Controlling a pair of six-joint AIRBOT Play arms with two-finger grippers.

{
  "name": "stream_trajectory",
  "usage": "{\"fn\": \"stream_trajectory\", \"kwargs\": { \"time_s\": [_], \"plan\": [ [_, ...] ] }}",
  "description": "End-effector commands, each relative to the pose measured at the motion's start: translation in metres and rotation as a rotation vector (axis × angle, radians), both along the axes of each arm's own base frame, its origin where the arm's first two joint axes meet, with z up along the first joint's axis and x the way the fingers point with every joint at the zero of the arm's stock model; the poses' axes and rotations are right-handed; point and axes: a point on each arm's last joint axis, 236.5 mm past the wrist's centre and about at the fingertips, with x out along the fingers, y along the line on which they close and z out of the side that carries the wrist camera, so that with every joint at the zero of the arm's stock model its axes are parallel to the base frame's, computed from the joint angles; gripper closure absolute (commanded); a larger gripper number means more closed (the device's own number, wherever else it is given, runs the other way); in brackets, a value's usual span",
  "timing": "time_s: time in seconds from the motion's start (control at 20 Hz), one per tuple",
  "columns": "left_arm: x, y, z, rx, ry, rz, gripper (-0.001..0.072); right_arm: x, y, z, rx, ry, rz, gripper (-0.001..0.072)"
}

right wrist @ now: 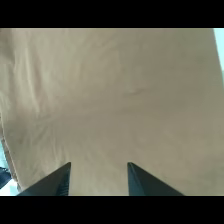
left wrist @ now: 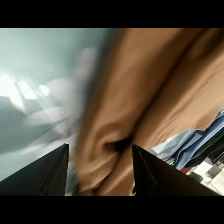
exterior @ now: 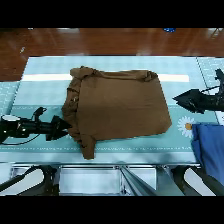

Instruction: Fold the shirts.

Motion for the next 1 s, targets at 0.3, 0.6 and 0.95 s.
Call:
{"fn": "stream_trajectory", "kwargs": {
  "time_s": [0.3,0.6,0.95],
  "plan": [
    [0.022,-0.017,0.009,-0.004,-0.08,-0.061,0.0689,-0.015,-0.04,-0.009,-0.056,0.06,-0.068,0.0305],
    [0.051,-0.006,0.035,0.005,-0.178,-0.071,0.0689,-0.101,-0.058,-0.097,-0.098,0.448,-0.16,0.0305],
    [0.05,-0.007,0.035,0.002,-0.174,-0.074,0.0689,-0.099,-0.034,-0.132,0.058,0.521,-0.174,0.0305]
  ]
}}
